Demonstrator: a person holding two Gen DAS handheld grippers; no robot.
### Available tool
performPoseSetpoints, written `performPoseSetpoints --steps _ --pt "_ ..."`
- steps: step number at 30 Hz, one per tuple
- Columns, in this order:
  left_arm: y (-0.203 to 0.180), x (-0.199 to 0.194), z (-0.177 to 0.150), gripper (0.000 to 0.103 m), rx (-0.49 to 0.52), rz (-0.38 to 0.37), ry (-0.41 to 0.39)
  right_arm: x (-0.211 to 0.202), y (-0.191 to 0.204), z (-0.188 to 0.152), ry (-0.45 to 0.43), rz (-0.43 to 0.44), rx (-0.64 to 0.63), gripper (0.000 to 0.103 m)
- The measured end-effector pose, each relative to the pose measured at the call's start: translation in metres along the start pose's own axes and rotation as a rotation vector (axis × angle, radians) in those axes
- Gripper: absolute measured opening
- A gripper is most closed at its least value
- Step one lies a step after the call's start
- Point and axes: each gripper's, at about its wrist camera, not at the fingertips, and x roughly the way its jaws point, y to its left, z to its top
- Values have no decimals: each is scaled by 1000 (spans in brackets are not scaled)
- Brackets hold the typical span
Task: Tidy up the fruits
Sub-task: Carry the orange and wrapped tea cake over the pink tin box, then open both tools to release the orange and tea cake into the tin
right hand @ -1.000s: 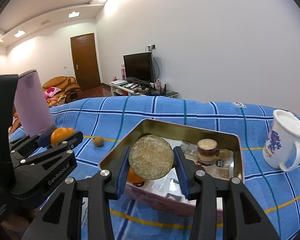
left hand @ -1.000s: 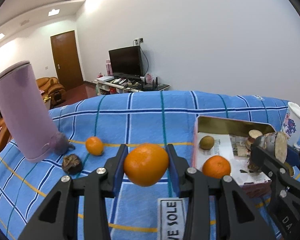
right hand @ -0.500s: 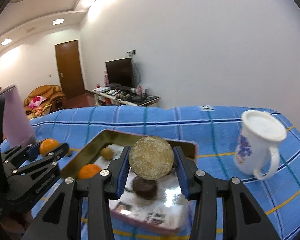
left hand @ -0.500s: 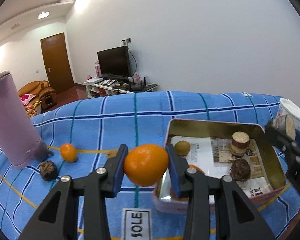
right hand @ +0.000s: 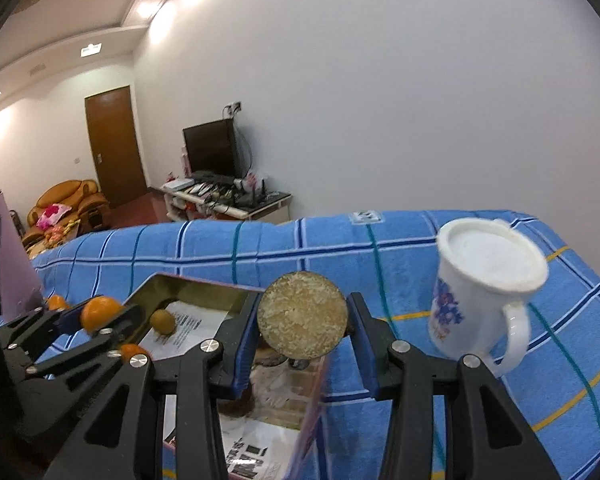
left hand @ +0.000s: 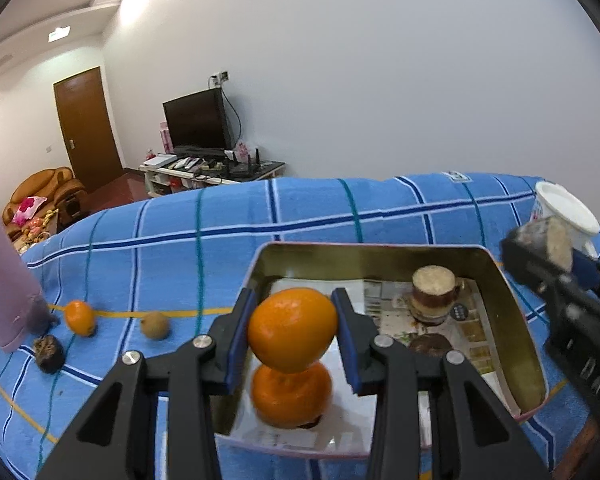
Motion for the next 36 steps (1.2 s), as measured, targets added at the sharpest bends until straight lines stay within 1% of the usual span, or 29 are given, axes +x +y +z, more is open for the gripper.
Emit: performPoseSetpoints --steps 3,6,12,14,19,23,27,28,31,33,34,36 --pt "-6 6 -1 41 6 2 19 7 9 -1 24 19 -37 45" --pt "-7 10 -2 41 13 9 26 14 17 -4 51 17 -61 45" --pt "-4 16 -3 40 3 21 47 23 27 -12 106 35 -86 45" --pt "-5 18 -2 40 8 24 49 28 29 -14 122 29 -96 45" --pt "-6 17 -2 41 14 25 49 36 26 -17 170 58 -67 45" --pt "-5 19 -1 41 4 23 50 38 27 -19 177 73 -63 45" --pt "-2 19 -1 45 -11 19 47 39 28 -20 199 94 -59 46" --pt "-1 18 -1 46 -14 21 42 39 28 -19 196 93 -62 47" --pt "2 13 -1 61 -26 41 11 33 28 -17 170 64 -74 52" --pt "3 9 -1 79 -33 70 -9 30 26 -16 149 65 -63 52" --pt "4 7 -1 83 -36 78 -15 28 24 -15 143 72 -51 54" --pt "7 4 -2 96 -47 85 -24 24 19 -14 125 77 -24 57"
